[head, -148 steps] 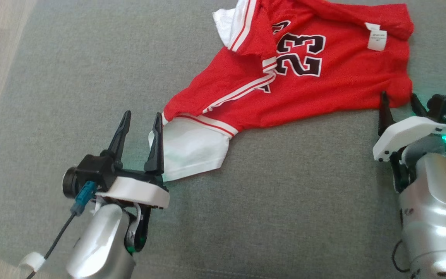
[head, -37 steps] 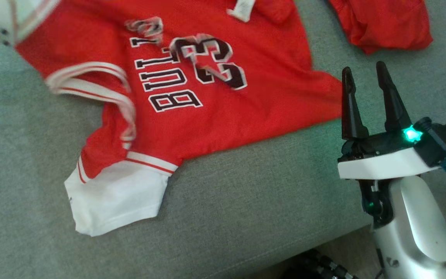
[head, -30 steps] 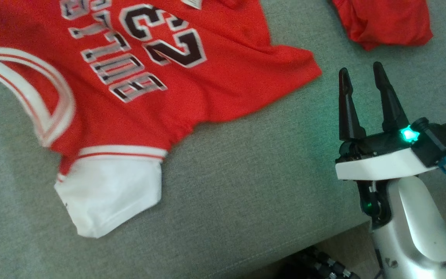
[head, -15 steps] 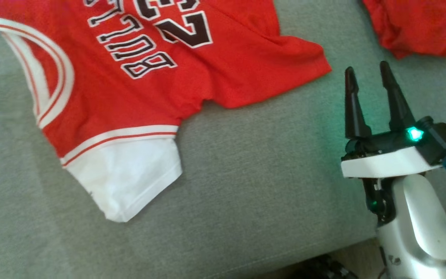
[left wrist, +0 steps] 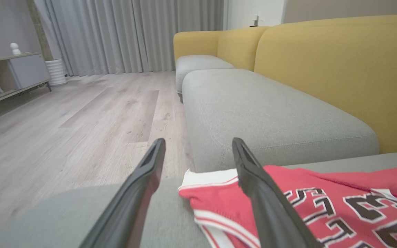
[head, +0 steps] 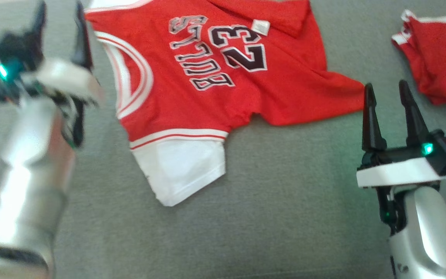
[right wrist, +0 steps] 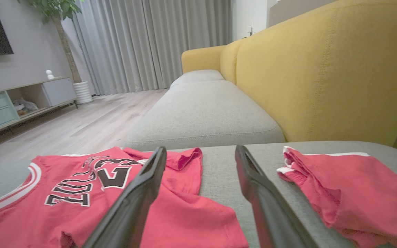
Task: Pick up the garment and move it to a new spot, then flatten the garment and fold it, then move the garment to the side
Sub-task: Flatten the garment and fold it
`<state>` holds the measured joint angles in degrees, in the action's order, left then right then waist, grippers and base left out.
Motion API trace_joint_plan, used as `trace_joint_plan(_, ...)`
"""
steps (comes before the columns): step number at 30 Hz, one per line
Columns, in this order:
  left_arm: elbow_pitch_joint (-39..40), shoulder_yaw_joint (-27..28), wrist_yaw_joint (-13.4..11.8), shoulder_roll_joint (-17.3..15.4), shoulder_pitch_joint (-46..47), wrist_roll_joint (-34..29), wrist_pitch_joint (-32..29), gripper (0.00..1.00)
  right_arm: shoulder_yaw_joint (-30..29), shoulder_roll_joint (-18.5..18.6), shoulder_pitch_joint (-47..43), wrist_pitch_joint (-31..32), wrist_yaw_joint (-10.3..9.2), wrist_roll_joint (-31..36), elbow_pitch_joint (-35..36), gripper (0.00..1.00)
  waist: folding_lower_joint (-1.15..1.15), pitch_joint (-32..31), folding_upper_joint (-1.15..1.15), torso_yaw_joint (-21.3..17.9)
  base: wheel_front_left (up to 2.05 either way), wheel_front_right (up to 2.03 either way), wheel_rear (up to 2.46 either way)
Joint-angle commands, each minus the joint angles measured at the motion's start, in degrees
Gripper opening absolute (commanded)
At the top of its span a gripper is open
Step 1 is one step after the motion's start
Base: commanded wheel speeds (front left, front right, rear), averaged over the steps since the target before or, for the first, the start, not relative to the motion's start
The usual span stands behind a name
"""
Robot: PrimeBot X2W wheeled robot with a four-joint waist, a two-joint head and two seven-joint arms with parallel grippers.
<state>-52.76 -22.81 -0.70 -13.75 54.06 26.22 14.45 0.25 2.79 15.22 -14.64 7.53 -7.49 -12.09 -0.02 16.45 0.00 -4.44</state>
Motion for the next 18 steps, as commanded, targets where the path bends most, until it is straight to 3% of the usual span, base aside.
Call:
trace_joint_plan(1,3.9,2.0,-1.0,-1.6,-2.2,-0.2,0.5,1.00,0.9,0.1,-0.5,-0.4,-0.04,0.4,1.4,1.00,0.02,-3.5,0.00,3.6,0.00,0.00,0.00)
trace_joint_plan(11,28.2,6.3,-4.6,3.7,-29.2,0.1,0.5,1.00,-0.5,0.1,-3.9,-0.4,-0.04,0.0,0.3,1.00,0.02,-6.9,0.00,7.6,0.00,0.00,0.00)
trace_joint_plan(18,32.0,4.6,-4.1,4.2,-33.1,-0.9,0.1,1.00,0.3,0.1,-3.8,-0.4,-0.04,-0.1,0.1,1.00,0.02,-6.3,0.00,7.6,0.00,0.00,0.00)
